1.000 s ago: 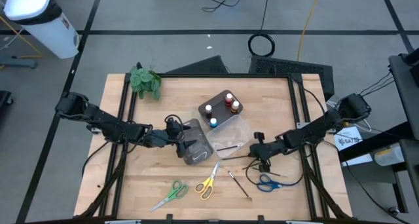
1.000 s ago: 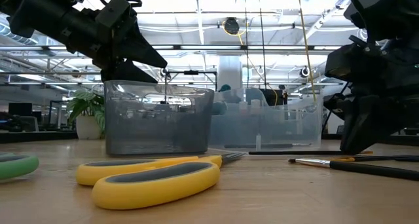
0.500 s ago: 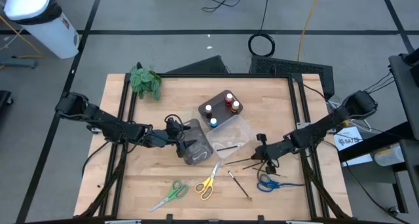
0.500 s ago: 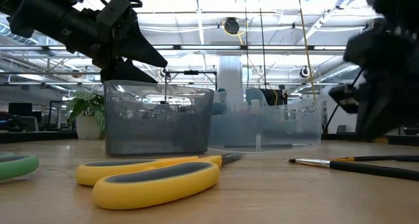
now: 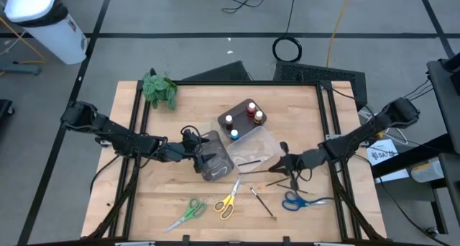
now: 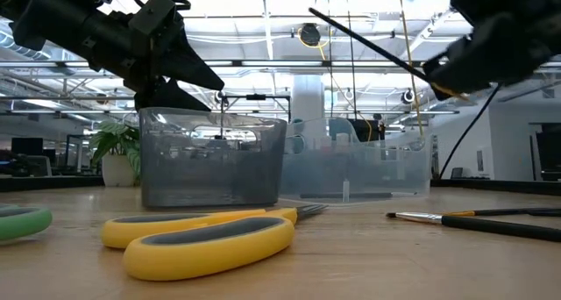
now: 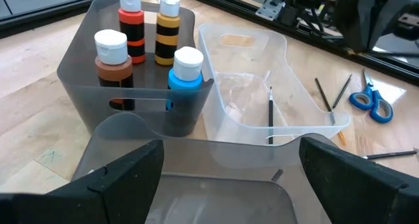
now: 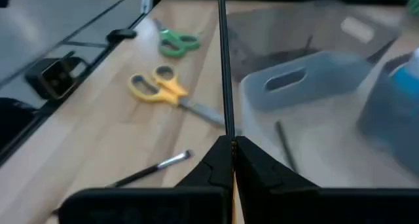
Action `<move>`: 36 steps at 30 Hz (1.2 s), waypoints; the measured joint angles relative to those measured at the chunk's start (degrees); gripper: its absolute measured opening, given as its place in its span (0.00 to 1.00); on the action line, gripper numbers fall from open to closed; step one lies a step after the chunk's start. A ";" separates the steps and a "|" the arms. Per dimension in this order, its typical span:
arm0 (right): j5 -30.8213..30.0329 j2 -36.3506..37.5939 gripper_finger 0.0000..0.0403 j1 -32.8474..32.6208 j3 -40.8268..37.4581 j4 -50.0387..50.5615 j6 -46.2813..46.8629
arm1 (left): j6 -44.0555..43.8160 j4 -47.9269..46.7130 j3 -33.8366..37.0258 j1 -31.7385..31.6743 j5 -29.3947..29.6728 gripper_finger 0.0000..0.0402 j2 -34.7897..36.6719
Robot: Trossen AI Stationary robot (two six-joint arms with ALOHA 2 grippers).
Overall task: Pick & Place Paint Supplies
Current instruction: Put the top gold paintbrush into the transparent bin, then adjust the bins
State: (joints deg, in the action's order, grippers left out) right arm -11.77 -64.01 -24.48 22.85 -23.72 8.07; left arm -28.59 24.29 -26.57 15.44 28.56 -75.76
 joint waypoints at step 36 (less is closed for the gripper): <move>5.91 -3.85 0.33 18.08 9.47 15.32 -6.84 | -5.10 3.29 -0.02 -0.04 -0.93 0.91 -0.01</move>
State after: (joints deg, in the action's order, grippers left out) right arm -5.85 -67.86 -6.40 32.32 -8.40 1.23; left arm -33.69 27.59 -26.59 15.40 27.63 -75.77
